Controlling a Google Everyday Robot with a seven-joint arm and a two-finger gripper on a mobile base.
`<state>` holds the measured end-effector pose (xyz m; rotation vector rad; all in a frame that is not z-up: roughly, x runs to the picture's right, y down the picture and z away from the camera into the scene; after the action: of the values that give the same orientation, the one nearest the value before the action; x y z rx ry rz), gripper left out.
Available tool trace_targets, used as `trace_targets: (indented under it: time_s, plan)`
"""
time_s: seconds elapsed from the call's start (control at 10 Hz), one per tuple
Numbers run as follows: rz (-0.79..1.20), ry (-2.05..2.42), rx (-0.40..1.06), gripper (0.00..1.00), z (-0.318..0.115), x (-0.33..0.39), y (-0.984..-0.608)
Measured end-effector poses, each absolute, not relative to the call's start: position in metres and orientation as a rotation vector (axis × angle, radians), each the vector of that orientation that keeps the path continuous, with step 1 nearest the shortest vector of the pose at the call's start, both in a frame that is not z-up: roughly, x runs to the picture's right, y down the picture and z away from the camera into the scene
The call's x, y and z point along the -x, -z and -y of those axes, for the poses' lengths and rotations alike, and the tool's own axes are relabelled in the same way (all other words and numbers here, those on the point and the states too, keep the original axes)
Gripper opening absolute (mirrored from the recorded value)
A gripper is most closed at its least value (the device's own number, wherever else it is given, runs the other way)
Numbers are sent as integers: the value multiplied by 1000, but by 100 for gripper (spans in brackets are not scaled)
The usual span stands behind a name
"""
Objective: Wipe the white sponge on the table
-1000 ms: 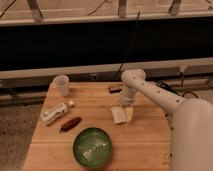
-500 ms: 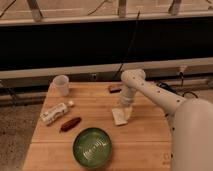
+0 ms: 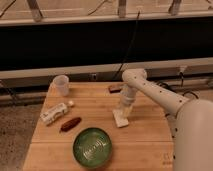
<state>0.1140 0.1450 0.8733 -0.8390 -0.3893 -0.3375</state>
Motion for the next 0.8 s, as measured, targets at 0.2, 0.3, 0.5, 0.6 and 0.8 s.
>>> trace_targets:
  time_s: [0.2,0.3,0.5,0.6,0.8]
  plan:
    - [378,331,830,0,-143,-120,-872]
    - [364,324,828,0,-143,-126,-870]
    - [329,298,813,0,-140,-143,-868]
    - [308,273,801,0,-136,-157,-868]
    - [284,239,783,0,-129,-171,-869]
